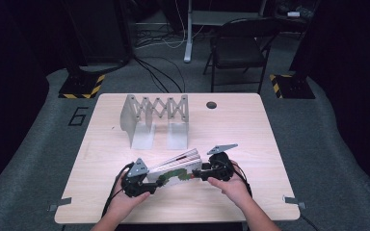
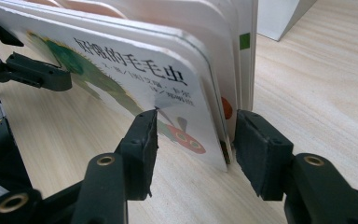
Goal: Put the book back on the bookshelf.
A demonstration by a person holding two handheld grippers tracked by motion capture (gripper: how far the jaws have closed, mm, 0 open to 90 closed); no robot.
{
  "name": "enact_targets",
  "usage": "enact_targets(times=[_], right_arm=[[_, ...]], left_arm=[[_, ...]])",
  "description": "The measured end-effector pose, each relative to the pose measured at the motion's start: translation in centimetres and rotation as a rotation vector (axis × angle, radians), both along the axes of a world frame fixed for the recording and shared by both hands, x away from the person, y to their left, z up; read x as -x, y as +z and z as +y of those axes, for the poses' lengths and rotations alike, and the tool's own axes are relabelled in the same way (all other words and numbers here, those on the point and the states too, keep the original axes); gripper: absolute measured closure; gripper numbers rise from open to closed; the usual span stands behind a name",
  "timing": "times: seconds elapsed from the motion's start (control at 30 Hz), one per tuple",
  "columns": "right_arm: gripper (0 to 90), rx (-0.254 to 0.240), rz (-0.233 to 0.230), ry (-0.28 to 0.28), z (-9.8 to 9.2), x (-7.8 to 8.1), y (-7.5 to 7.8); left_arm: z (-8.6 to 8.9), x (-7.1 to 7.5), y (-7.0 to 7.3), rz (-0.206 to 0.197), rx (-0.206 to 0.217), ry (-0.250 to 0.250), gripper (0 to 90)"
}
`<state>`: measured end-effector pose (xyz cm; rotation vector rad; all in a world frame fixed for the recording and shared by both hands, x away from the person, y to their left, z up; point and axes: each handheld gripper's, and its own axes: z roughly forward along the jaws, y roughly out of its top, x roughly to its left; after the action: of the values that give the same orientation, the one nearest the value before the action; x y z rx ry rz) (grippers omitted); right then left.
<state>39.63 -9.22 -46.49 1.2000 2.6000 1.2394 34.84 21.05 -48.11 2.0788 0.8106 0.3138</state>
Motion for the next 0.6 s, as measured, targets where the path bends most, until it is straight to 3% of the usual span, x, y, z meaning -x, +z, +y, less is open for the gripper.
enact_targets(times=[0.27,0.33,0.6], right_arm=[[51.1,0.003,-0.004,-0.008,-0.04,-0.04,-0.01],[51.0,0.001,-0.006,-0.013,-0.04,-0.07,-0.02],[50.9,0.001,-0.018,-0.027,0.07,-0.33,-0.08]], left_arm=[[-0.10,0.21,0.12,0.008,-0.007,-0.017,56.1],[-0.12,0.28,0.25,0.014,-0.012,-0.048,59.0],[-0.58,0.80,0.37,-0.004,-0.032,-0.066,65.3]])
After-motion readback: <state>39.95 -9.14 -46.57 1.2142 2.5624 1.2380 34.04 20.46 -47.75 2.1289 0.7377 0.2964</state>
